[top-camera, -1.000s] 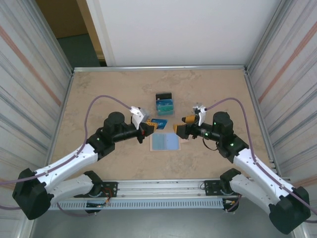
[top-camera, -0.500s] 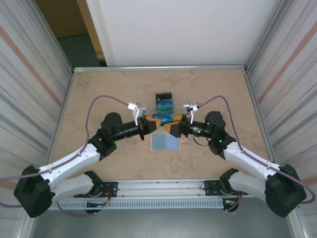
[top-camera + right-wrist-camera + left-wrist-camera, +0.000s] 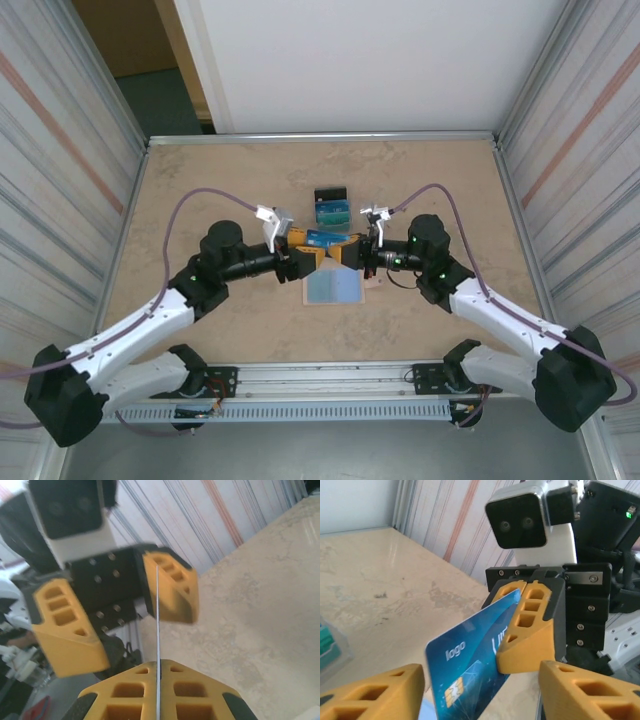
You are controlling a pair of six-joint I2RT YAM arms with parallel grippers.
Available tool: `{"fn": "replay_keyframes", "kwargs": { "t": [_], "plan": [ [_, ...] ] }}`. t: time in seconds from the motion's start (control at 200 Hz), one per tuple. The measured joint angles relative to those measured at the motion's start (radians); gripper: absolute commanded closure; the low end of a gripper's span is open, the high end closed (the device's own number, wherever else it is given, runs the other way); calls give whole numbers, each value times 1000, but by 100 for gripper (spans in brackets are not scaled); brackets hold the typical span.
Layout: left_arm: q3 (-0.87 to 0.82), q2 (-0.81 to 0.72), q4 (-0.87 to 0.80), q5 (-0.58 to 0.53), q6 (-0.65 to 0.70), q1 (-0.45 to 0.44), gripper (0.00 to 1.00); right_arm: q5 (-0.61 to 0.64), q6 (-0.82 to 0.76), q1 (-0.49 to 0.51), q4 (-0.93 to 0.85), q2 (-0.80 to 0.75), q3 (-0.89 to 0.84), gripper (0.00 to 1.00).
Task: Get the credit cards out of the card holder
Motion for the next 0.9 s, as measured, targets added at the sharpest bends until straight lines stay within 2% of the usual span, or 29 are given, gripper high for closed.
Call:
{"fn": "replay_keyframes", "kwargs": {
  "t": [0.13, 0.241, 0.406, 0.521, 0.626, 0.702, 0.797, 0.857, 0.902],
  "plan": [
    [140, -3, -209, -8, 163, 0, 39, -15, -107, 2, -190, -5, 73, 100],
    [272, 52, -369, 6, 301, 0, 42, -39, -177, 2, -309, -5, 117, 100],
    [409, 187, -563, 66, 451, 0, 61, -63, -240, 3, -410, -6, 141, 100],
    [446, 257, -650, 114, 523, 0, 69, -65, -259, 6, -447, -8, 141, 100],
    [457, 285, -698, 154, 563, 0, 72, -66, -267, 7, -465, -14, 141, 100],
    [459, 290, -716, 181, 579, 0, 100, -65, -270, 7, -474, -15, 141, 100],
    [465, 294, -732, 209, 600, 0, 100, -59, -287, 7, -481, -16, 141, 100],
    [469, 298, -737, 219, 607, 3, 100, -55, -293, 7, -481, -17, 141, 84],
    [471, 304, -735, 220, 616, 3, 100, -46, -293, 7, -484, -17, 141, 62]
  ]
}}
